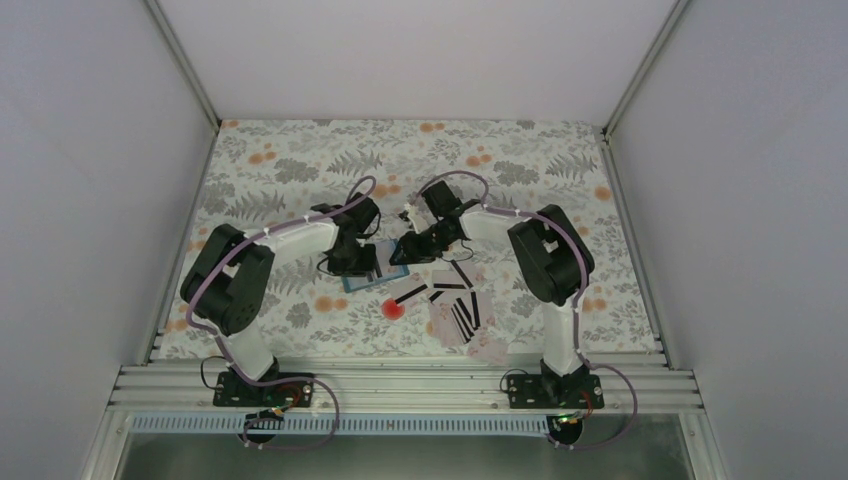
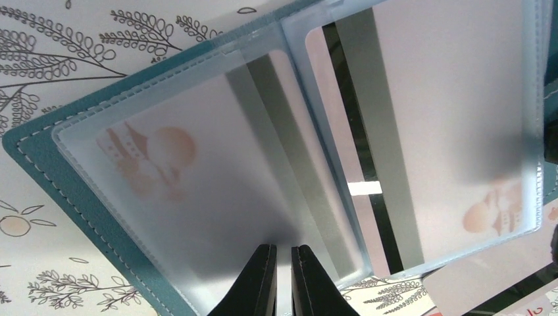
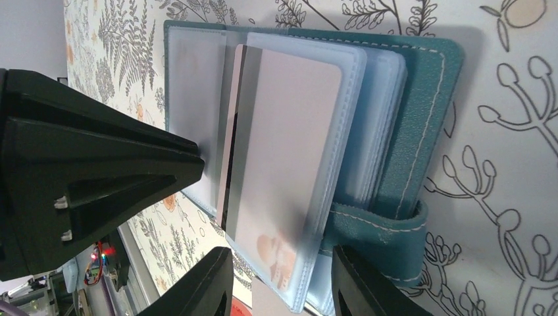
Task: Put the credit cards into the card holder
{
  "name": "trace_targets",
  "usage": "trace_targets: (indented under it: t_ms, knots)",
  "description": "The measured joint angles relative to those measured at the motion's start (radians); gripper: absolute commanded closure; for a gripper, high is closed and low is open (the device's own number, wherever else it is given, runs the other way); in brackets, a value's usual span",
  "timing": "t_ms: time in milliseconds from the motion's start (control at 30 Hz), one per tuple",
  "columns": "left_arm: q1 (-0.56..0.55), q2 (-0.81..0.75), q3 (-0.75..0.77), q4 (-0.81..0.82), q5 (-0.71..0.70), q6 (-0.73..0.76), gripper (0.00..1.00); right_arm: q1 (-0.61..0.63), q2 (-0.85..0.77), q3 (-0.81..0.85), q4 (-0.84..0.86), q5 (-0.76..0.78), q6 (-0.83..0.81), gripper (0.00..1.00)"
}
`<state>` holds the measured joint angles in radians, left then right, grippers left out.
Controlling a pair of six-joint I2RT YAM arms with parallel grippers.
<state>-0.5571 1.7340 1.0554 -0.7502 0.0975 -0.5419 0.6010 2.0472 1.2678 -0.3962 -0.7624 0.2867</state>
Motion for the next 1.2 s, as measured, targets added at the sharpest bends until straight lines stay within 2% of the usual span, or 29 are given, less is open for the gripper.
trace_targets:
  t_ms: [1200]
  knots:
    - [0.000, -0.030, -0.021, 0.029, 0.027, 0.003, 0.98, 0.079, 0.017, 0.083, -0.083, 0.022, -0.010, 0.67]
